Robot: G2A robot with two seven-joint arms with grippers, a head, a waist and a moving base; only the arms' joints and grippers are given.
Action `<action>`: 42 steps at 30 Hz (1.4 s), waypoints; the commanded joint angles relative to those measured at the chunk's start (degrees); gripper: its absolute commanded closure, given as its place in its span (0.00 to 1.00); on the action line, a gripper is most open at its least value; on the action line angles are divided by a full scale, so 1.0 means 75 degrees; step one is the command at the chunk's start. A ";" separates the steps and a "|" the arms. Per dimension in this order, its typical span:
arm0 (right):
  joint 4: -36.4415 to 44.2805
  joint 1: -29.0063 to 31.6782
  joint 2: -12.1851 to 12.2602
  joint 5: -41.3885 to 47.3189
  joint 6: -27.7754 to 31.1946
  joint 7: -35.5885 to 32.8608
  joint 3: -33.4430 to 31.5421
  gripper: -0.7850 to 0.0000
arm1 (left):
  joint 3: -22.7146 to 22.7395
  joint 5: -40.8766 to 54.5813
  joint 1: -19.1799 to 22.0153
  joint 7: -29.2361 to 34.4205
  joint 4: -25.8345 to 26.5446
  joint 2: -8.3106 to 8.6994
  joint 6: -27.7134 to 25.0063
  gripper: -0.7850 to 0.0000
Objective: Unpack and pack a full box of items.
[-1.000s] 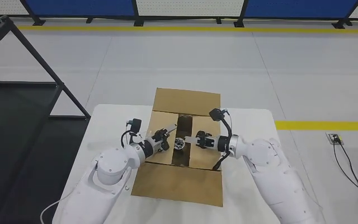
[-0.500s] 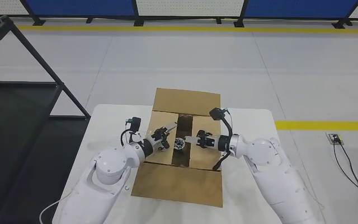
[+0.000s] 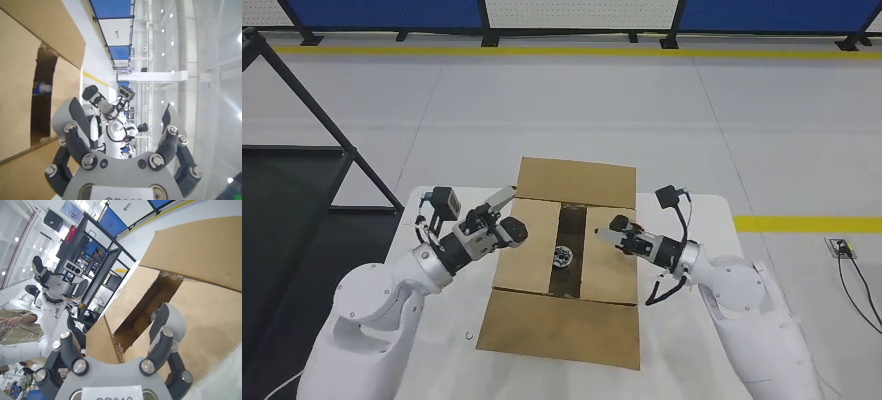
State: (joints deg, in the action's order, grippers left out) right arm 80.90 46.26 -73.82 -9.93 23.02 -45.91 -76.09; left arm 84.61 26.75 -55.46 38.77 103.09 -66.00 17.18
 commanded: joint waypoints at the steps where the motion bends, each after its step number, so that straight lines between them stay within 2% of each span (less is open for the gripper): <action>1: -0.0025 0.0036 0.0016 0.0014 0.0001 0.0035 -0.0047 0.00 | 0.0712 0.0425 -0.0333 0.0573 0.0051 0.0083 -0.0043 0.00; 8: -0.0025 0.0036 0.0016 0.0014 0.0001 0.0035 -0.0047 0.00 | 0.2608 0.0638 -0.1553 0.2314 0.0096 0.0373 -0.0078 0.00; 13: -0.0018 0.0057 0.0016 0.0008 -0.0013 0.0078 -0.0046 0.00 | 0.3257 0.0229 -0.2133 0.3691 -0.0055 0.0574 0.0078 0.00; 16: -0.0063 0.0083 0.0009 -0.0016 -0.0058 0.0500 -0.0014 0.00 | 0.3315 -0.0196 -0.2283 0.4227 -0.0194 0.0678 0.0091 0.00; 21: -0.0882 -0.0409 -0.0025 -0.0363 -0.0320 0.1547 -0.0019 0.00 | 0.3214 -0.0567 -0.2396 0.4694 -0.0322 0.0798 0.0114 0.00; 27: -0.2791 -0.1600 -0.0126 -0.0346 -0.0176 0.2041 0.0230 0.00 | 0.3080 -0.0608 -0.2538 0.4925 -0.0341 0.0891 0.0082 0.00; 32: -0.4447 -0.2582 -0.0296 -0.0775 0.0010 0.2880 0.0689 0.00 | 0.3027 -0.0543 -0.2713 0.4933 -0.0273 0.0949 0.0040 0.00; 42: -0.7097 -0.3876 -0.0723 0.0012 0.0919 0.2840 0.1233 0.00 | 0.3037 -0.0351 -0.3047 0.4832 -0.0114 0.1054 -0.0034 0.00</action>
State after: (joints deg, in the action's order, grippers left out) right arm 29.73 18.00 -78.91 -11.10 29.09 -24.34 -66.95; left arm 107.41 24.03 -78.12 75.18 102.18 -58.18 17.01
